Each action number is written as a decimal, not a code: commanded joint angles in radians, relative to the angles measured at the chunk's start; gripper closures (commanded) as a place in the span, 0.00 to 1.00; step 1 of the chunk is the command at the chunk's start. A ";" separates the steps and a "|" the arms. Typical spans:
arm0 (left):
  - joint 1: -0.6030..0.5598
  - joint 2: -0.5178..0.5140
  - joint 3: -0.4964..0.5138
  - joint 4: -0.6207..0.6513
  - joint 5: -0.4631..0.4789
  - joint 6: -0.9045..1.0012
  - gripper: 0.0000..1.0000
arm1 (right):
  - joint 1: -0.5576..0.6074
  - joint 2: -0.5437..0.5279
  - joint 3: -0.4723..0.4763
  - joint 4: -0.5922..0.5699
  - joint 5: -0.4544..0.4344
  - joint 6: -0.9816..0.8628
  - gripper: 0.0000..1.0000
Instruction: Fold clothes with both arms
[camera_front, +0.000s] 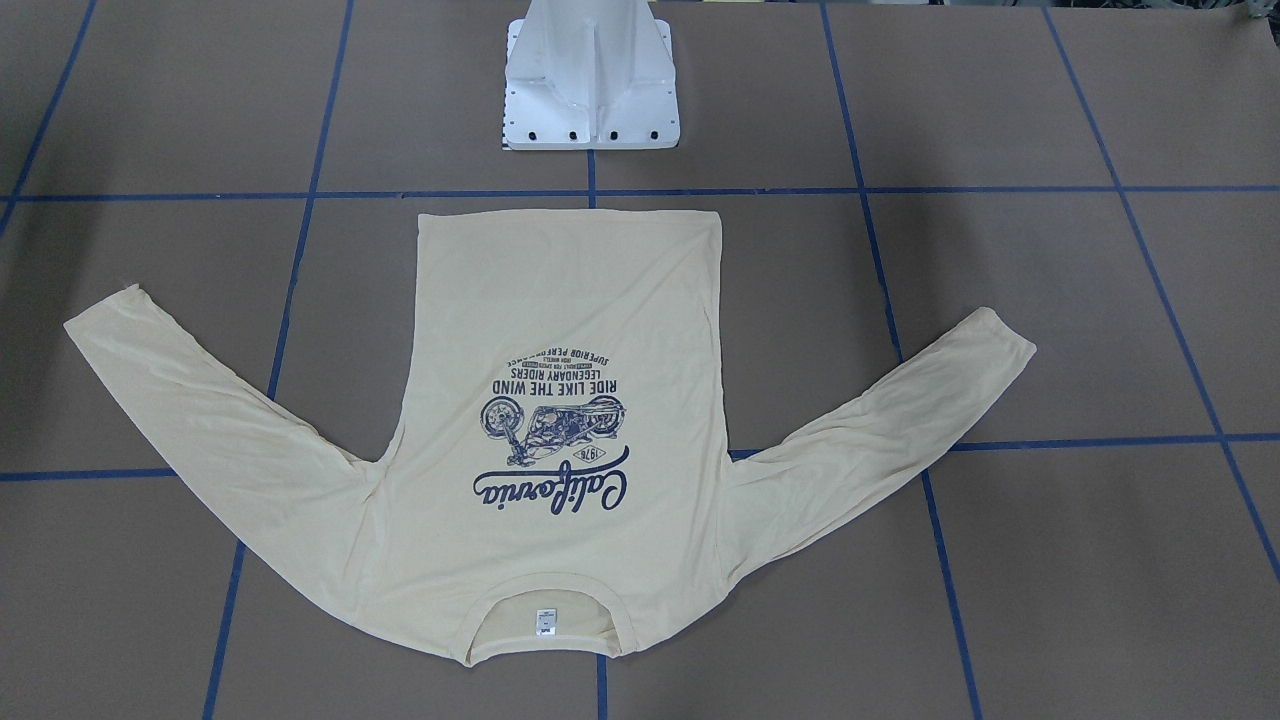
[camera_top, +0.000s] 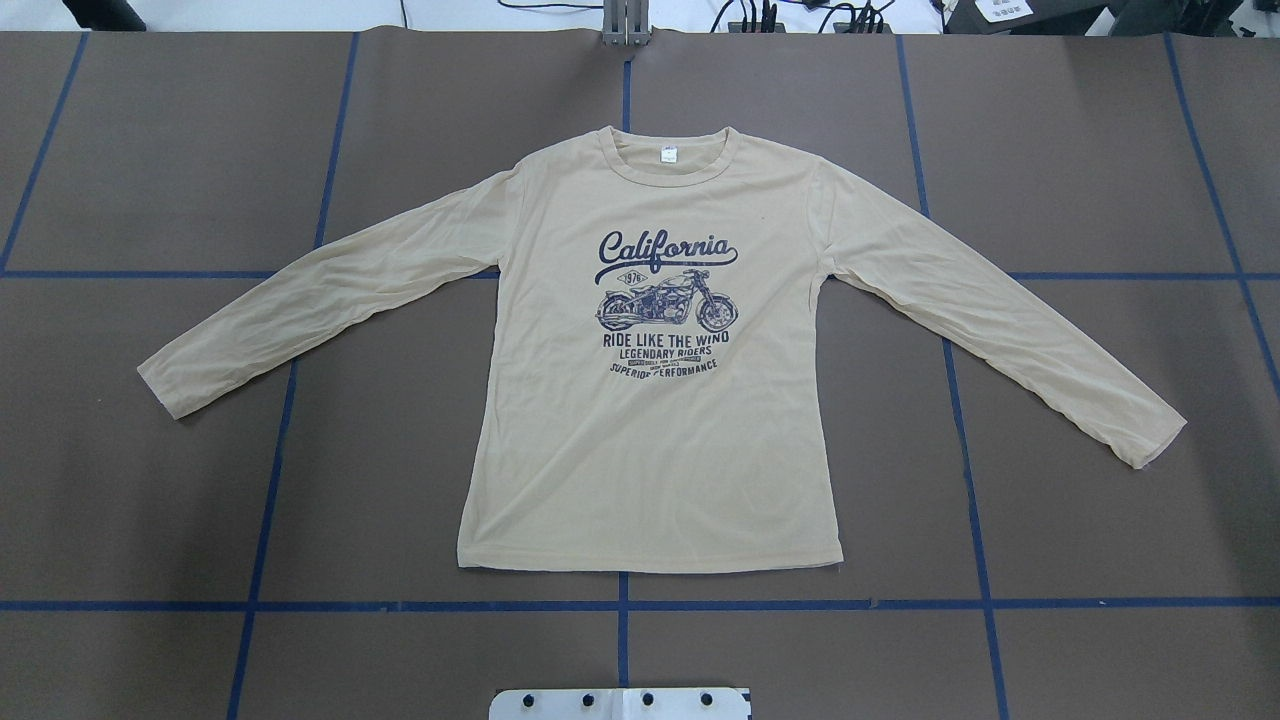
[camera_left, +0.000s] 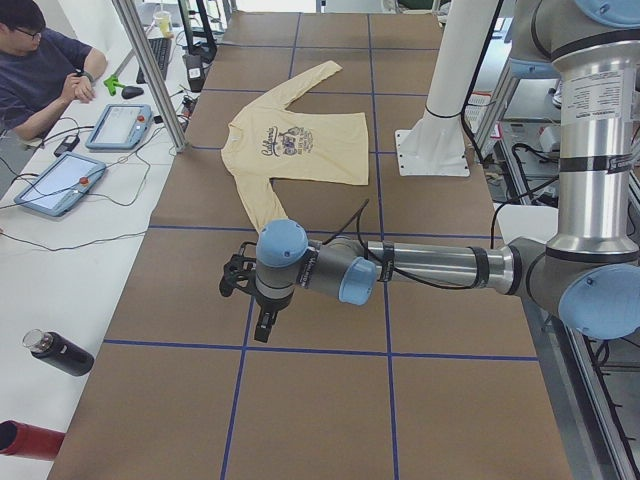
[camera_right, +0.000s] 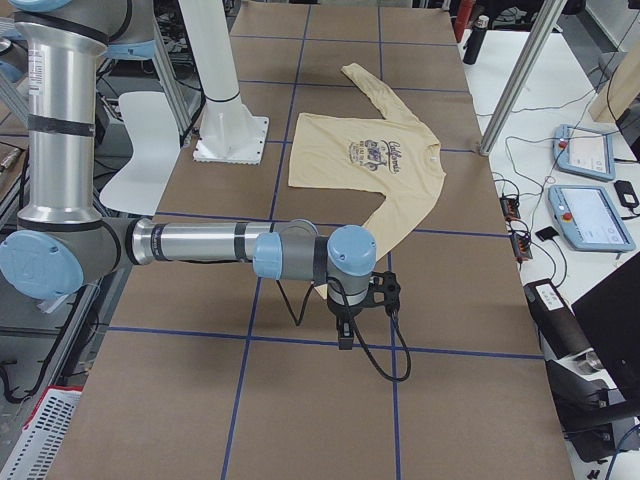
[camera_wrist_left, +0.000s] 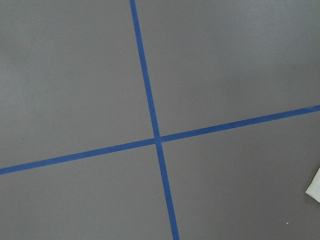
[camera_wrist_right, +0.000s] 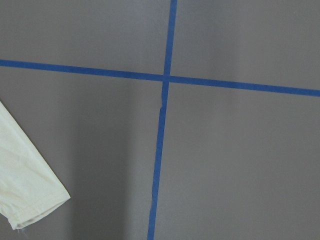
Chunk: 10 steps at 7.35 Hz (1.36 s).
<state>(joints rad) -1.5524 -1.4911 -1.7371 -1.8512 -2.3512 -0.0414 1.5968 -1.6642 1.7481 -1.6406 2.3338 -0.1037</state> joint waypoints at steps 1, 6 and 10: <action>0.000 -0.003 -0.074 -0.011 -0.002 0.000 0.01 | 0.002 0.009 0.019 0.083 -0.001 0.004 0.00; -0.012 0.035 -0.143 -0.253 0.016 0.012 0.01 | 0.000 0.032 0.010 0.335 0.009 0.016 0.00; -0.009 -0.056 -0.101 -0.342 0.030 -0.005 0.01 | 0.000 0.031 0.057 0.402 0.048 0.138 0.00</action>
<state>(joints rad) -1.5623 -1.5055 -1.8557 -2.1863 -2.3155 -0.0437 1.5981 -1.6339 1.7779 -1.2836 2.3663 -0.0480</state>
